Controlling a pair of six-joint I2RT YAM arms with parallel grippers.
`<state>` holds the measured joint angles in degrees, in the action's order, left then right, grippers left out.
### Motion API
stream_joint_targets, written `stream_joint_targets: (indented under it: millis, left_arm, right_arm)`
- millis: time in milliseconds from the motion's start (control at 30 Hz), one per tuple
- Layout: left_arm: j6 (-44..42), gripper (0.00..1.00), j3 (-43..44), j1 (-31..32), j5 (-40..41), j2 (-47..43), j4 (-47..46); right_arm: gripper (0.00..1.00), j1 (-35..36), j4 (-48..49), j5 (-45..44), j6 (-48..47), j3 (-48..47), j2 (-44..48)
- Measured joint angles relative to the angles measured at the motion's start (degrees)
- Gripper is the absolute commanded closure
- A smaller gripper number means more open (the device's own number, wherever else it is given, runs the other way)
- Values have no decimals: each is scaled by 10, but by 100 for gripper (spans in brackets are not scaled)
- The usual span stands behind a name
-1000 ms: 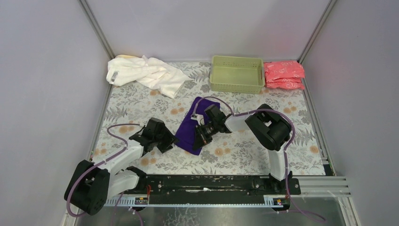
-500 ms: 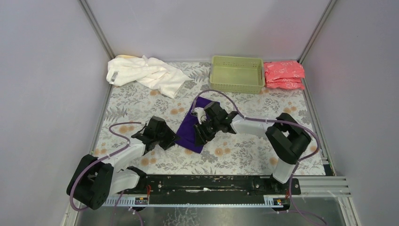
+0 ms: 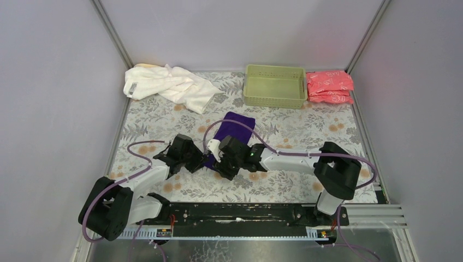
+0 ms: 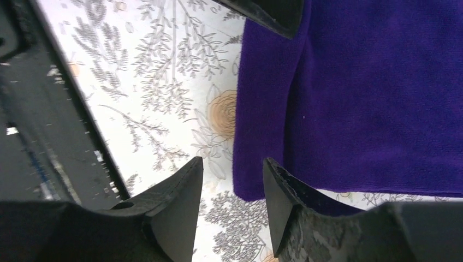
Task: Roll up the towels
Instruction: Roll the towel at the center of the board.
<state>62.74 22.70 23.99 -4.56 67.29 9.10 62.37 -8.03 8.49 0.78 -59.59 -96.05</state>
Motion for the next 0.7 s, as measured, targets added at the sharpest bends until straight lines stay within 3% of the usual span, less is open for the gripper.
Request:
stream_joint_targets:
  millis: [400,700]
  left_arm:
    - [-2,56,1,0,-1,6,-3]
    - [-7,55,10,0,-4,16,-4]
  right_arm:
    - [53,30,13,-80,-61,-5,-73]
    - [93,40,5,-119,-83,-27,-91]
